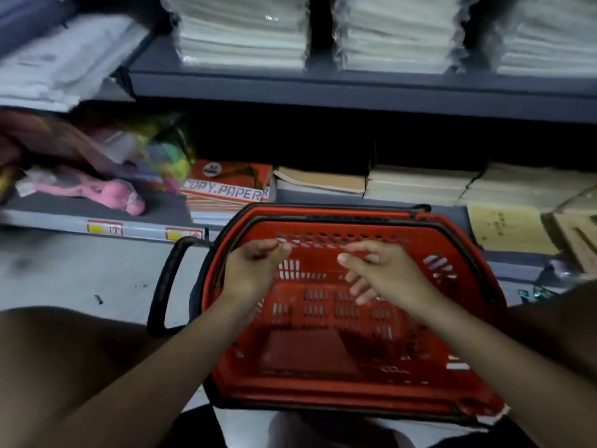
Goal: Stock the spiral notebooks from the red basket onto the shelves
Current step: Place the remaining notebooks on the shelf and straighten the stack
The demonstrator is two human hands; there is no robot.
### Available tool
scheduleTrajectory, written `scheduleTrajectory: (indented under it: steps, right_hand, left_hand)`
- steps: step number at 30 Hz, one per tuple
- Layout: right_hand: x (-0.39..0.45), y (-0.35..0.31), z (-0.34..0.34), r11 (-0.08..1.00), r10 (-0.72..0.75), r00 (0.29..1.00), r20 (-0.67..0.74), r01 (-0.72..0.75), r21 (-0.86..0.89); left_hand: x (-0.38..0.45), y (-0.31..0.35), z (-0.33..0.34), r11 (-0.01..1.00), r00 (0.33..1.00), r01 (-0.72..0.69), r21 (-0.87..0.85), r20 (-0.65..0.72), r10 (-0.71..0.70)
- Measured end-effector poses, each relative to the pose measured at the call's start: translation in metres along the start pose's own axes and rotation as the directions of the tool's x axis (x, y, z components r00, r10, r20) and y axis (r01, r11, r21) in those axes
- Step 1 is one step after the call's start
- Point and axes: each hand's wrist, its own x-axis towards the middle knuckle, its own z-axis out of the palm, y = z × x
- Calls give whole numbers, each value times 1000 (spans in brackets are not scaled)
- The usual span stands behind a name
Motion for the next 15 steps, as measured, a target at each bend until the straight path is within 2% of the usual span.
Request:
scheduleTrajectory:
  steps: [2,4,6,8,10,12,14,15]
  right_hand:
    - [9,28,7,993,116,993,28,-115,-17]
    - [16,48,15,977,203,974,103,-194,-90]
    - [18,64,23,949,267,950,163,-230,-217]
    - [20,83,27,905,337,925,176,-266,-332]
    - [22,102,28,828,406,897,172,-282,-485]
    - [21,118,30,760,461,870,176,-285,-584]
    - [20,130,33,765,503,841,201,-324,-557]
    - [19,134,36,777,521,827,210,-358,-517]
  left_hand:
    - [8,-27,7,990,1000,3,139,-24,1]
    - [14,-47,11,935,999,-44,351,14,41]
    - [17,-63,13,791,987,-39,610,145,-63]
    - [12,-73,12,563,927,-113,819,291,-237]
    - [4,-84,10,354,857,-222,908,355,-373]
    - [-5,-95,9,224,829,-262,939,337,-446]
    - [-10,-102,9,181,818,-277,944,330,-470]
    - [-10,-103,9,195,809,-266,944,328,-488]
